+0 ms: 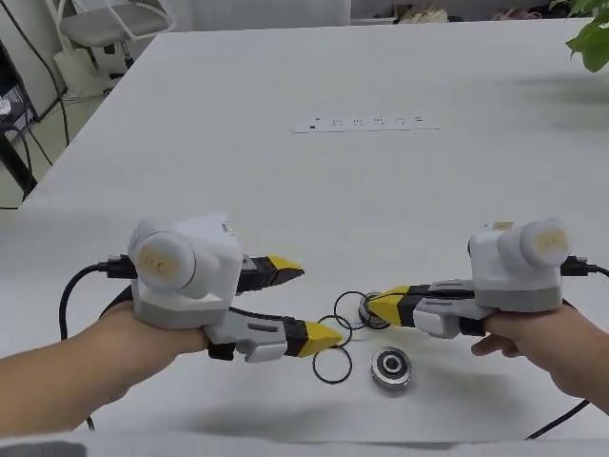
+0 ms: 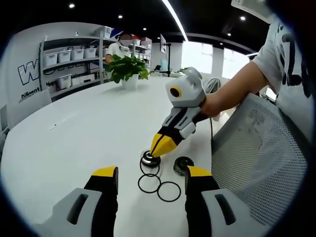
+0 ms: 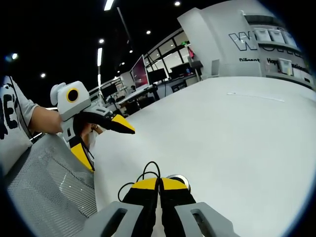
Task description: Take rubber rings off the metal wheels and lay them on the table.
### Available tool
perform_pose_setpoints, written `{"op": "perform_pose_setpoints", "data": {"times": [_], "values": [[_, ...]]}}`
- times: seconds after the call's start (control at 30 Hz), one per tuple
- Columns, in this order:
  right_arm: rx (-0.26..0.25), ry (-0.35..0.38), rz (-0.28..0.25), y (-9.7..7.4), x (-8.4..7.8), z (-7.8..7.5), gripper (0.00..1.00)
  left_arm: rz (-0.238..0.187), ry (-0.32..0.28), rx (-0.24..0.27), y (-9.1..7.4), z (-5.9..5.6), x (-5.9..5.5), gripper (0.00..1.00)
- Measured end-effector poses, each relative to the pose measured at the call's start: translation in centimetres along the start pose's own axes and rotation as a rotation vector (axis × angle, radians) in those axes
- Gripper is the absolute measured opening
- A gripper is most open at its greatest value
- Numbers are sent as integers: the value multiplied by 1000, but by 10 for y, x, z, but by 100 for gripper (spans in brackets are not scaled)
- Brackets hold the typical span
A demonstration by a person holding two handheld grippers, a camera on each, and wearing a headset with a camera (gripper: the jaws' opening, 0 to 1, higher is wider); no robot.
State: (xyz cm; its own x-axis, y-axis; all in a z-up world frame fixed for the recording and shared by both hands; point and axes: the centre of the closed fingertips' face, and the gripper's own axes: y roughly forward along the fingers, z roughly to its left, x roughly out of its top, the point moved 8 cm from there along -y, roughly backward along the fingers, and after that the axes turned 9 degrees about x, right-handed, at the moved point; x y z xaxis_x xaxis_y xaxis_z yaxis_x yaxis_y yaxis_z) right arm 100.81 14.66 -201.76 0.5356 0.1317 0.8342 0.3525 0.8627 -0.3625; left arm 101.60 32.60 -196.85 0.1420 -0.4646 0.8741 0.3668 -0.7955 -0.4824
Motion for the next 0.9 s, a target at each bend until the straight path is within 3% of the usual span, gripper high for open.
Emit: {"op": "perform_pose_setpoints", "data": {"times": [0.9], "values": [[41,-18,46,15,6,5,0,1,-19,15,-11,3,-3,51]]}}
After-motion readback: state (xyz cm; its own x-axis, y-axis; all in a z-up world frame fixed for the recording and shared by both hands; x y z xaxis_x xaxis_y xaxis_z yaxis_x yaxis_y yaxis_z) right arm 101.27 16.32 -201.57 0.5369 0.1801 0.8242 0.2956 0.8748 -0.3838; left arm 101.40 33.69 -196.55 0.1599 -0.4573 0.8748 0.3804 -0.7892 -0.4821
